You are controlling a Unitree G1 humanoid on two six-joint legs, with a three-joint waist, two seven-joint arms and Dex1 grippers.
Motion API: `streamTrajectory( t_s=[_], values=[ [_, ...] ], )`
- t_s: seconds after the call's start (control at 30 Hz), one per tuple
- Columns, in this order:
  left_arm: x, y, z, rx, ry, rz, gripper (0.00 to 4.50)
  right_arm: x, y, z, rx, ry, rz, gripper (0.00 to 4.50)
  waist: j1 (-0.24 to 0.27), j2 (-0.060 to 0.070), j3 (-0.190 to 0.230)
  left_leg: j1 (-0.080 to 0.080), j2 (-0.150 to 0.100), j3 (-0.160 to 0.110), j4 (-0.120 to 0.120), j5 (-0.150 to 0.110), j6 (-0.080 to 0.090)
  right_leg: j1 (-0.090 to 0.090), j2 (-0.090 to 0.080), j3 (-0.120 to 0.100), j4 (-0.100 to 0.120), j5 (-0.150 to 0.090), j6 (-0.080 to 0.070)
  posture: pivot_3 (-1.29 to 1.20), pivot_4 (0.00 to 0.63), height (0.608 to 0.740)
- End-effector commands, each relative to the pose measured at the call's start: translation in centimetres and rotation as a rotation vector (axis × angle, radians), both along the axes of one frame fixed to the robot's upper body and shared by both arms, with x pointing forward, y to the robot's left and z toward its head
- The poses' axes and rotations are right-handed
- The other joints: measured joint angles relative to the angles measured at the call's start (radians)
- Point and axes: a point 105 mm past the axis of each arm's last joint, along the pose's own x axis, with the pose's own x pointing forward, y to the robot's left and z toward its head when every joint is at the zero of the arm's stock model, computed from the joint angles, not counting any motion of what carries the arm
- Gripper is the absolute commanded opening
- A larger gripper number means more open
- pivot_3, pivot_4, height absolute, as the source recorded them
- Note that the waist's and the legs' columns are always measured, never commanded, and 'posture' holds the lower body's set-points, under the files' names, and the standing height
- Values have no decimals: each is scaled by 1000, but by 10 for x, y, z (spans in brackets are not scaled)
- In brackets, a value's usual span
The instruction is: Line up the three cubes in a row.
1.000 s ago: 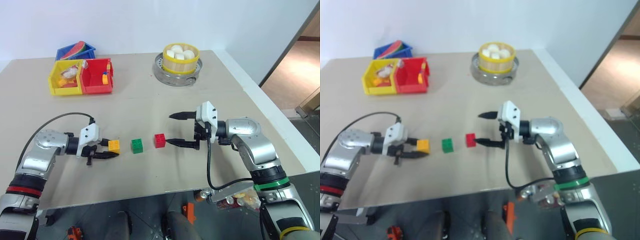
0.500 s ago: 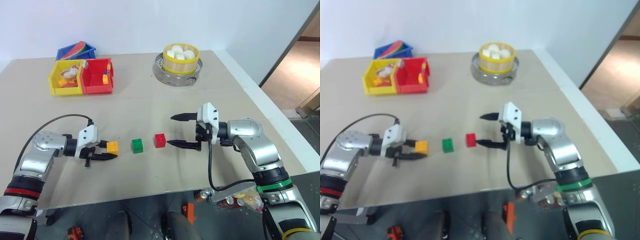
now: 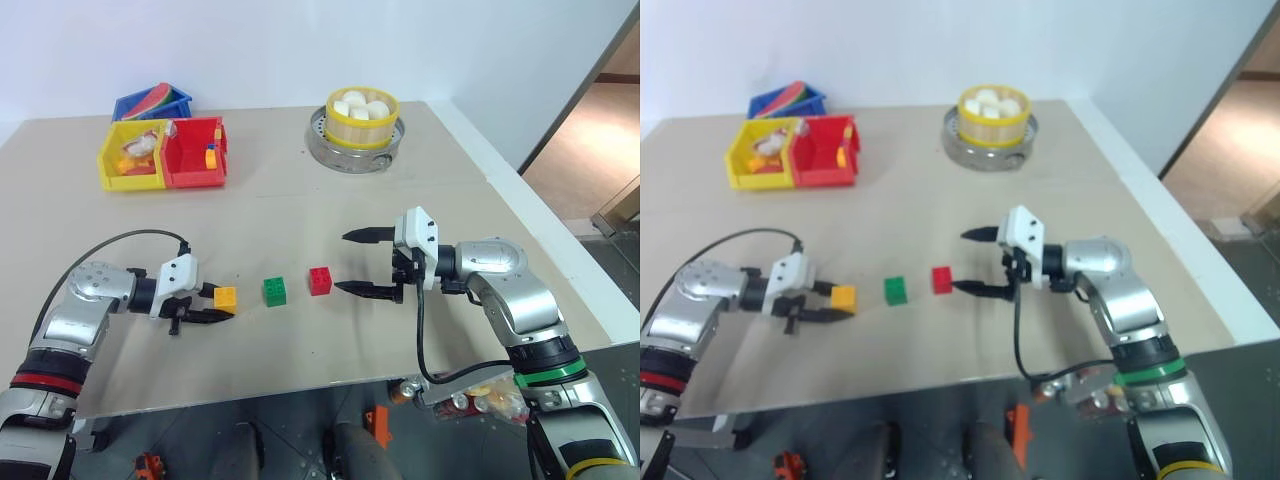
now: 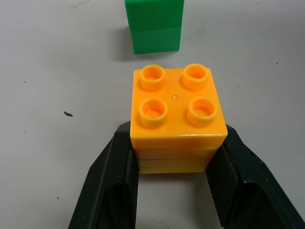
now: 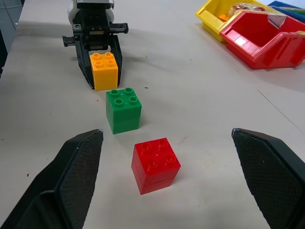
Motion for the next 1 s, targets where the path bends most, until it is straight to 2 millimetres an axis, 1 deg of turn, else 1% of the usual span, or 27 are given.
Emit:
streamTrajectory(
  t_s=[0.03,0.07,0.1,0.13,0.27,0.3,0.43,0.53,0.6,0.67,0.73,0.77,0.87,0.93,1.0],
  values=[
    [5,3,-2,26,-3,20,1623,-2,-2,13,12,-51,2,4500,0,0,0,0,0,0,0,0,0,0,0,0,0,0,0,0,150,740],
    [6,3,-2,27,-3,23,2418,-2,-2,13,13,-51,1,4500,0,0,0,0,0,0,1,0,0,0,0,0,0,0,0,0,150,740],
    [7,3,-1,27,-7,22,2641,-2,-1,13,15,-50,1,4500,0,0,0,0,0,0,1,0,0,0,0,0,0,1,0,0,150,740],
    [8,2,1,22,-18,19,3053,-2,-1,14,17,-50,2,4500,0,0,0,0,0,0,1,0,1,0,0,0,0,1,0,0,150,740],
    [8,1,16,-4,-50,8,4354,-2,0,15,23,-51,4,4500,0,0,0,0,0,0,2,0,1,0,0,1,0,1,0,0,150,740],
    [6,2,19,-7,-52,10,4470,-2,0,16,25,-52,5,4500,0,0,0,0,0,1,2,0,1,0,0,1,0,1,0,0,150,740],
    [-6,11,33,-10,-57,23,4470,-4,1,22,39,-58,10,4500,-3,0,0,-1,0,1,0,0,1,-1,0,1,0,0,0,0,150,740],
    [-18,17,53,-36,-29,57,4470,-8,4,38,93,-48,21,4500,-3,0,0,-1,1,0,-1,0,1,-2,2,1,0,0,0,0,150,740],
    [-22,20,70,-95,-5,118,4470,-9,5,48,129,-49,18,4500,-2,0,0,-1,2,0,-1,0,0,-2,2,1,0,0,-1,0,150,740],
    [-16,25,89,-185,-52,232,4470,-2,6,56,167,-59,-18,4500,-2,0,0,0,2,0,-1,0,0,-1,2,1,0,0,-1,0,150,740],
    [-4,42,99,-241,-133,397,4470,12,5,56,191,-80,-80,4500,-2,0,0,0,3,0,0,0,0,-1,2,1,0,1,-1,0,150,740],
    [2,50,100,-261,-185,476,4470,20,4,52,187,-94,-115,4500,-2,0,0,1,3,0,1,0,1,0,2,1,0,1,-1,0,150,740],
    [17,67,98,-325,-273,664,4470,32,2,41,179,-104,-166,4500,-1,0,0,3,2,1,1,0,1,2,2,2,0,1,-1,0,150,740],
    [22,73,92,-359,-283,751,4470,39,-1,34,175,-110,-201,4500,0,0,0,2,2,2,1,0,0,1,2,3,0,2,0,0,150,740],
    [27,78,76,-348,-309,855,4470,47,-6,21,159,-109,-246,4500,0,0,0,0,2,2,1,0,0,0,2,4,0,2,0,0,150,740]
  ],
)
